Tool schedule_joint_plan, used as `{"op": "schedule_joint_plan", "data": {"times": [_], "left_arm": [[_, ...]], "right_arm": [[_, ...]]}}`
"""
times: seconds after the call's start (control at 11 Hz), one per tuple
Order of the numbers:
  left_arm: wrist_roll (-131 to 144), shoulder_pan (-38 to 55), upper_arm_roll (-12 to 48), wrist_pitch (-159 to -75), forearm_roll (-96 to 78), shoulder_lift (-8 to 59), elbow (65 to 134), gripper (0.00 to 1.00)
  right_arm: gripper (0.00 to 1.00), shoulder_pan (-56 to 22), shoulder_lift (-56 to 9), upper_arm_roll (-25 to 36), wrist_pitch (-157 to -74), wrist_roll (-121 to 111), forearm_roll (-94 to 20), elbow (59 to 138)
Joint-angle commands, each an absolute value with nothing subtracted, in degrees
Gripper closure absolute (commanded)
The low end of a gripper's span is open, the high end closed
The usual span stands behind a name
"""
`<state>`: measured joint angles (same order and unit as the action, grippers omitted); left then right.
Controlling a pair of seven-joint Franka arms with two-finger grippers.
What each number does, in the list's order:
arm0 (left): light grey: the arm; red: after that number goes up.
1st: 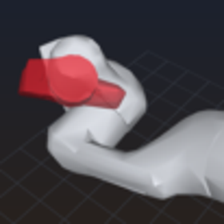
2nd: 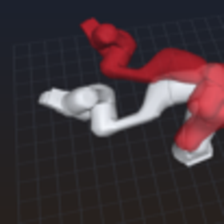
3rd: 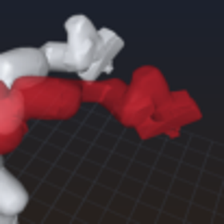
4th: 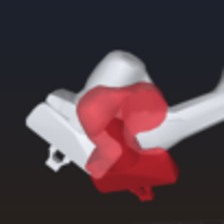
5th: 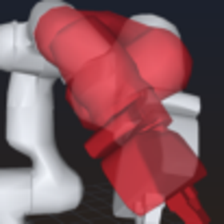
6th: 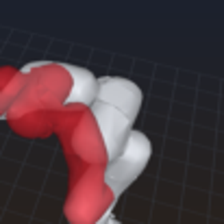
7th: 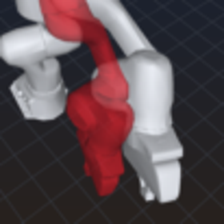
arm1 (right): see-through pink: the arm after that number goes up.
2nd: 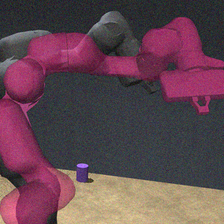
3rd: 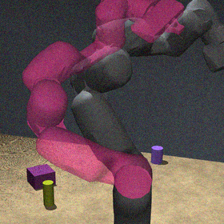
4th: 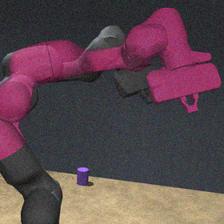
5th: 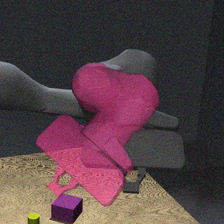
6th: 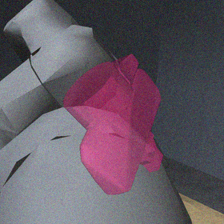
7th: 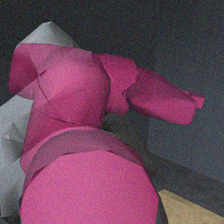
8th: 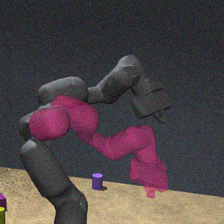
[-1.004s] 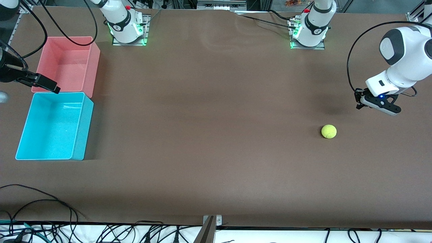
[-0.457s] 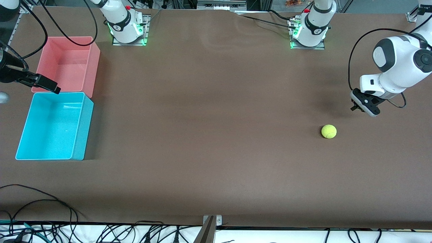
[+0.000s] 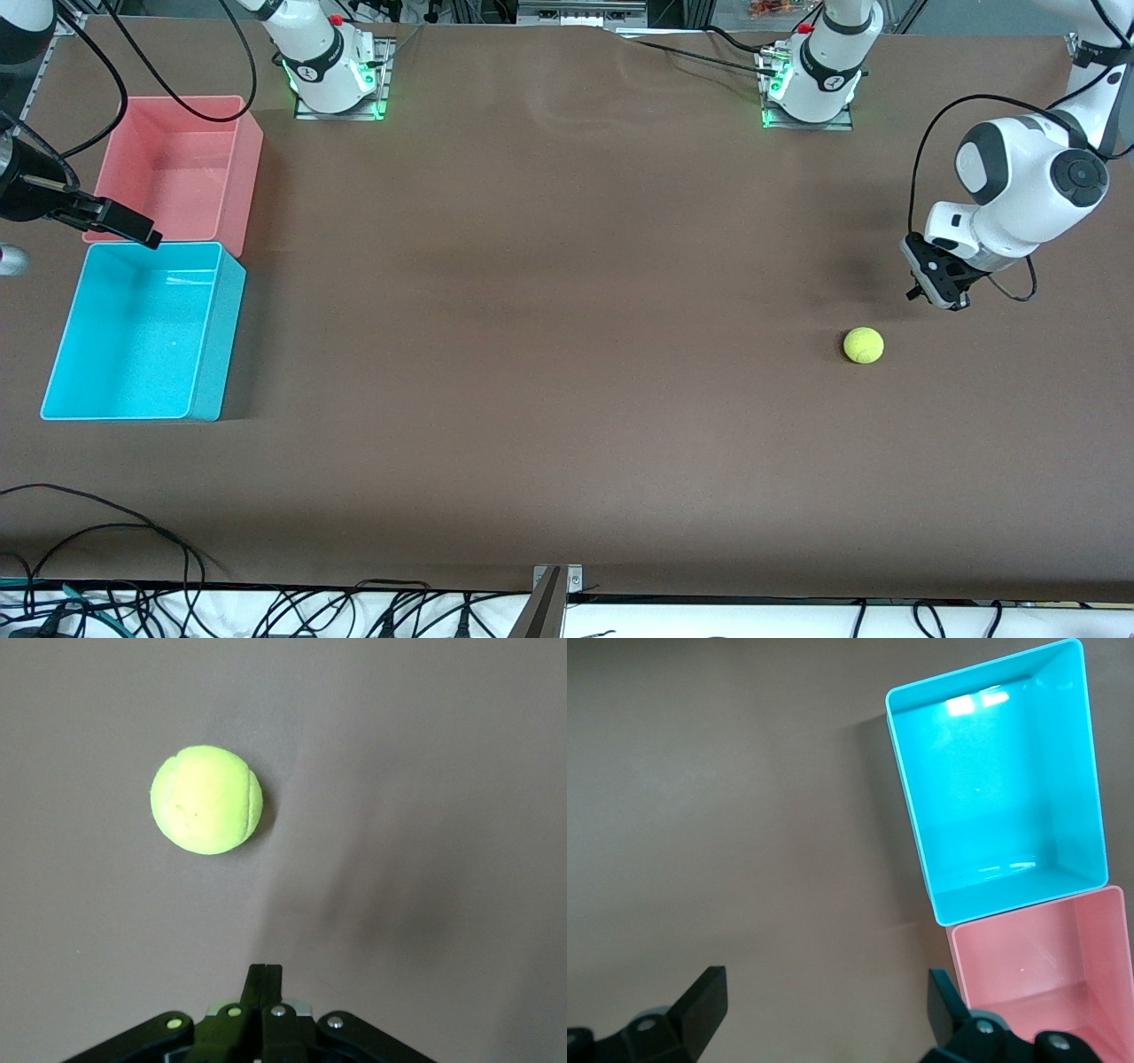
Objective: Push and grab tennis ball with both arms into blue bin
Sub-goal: 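Lower the left gripper down beside the yellow-green tennis ball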
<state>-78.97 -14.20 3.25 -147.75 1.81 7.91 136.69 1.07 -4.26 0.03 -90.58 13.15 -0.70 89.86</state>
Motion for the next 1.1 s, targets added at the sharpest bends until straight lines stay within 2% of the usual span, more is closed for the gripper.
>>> {"op": "schedule_joint_plan", "data": {"times": [0.0, 1.0], "left_arm": [[-80.33, -14.33, 3.69, -150.2, 7.03, 11.33, 135.1, 1.0], [-80.33, -13.1, 3.69, -154.59, 6.59, 25.21, 124.55, 1.0]], "right_arm": [[0.0, 0.88, -4.04, 0.0, -90.26, 13.89, -0.35, 89.91], [0.0, 0.79, -4.04, -0.09, -90.26, 12.75, 0.09, 90.09]]}}
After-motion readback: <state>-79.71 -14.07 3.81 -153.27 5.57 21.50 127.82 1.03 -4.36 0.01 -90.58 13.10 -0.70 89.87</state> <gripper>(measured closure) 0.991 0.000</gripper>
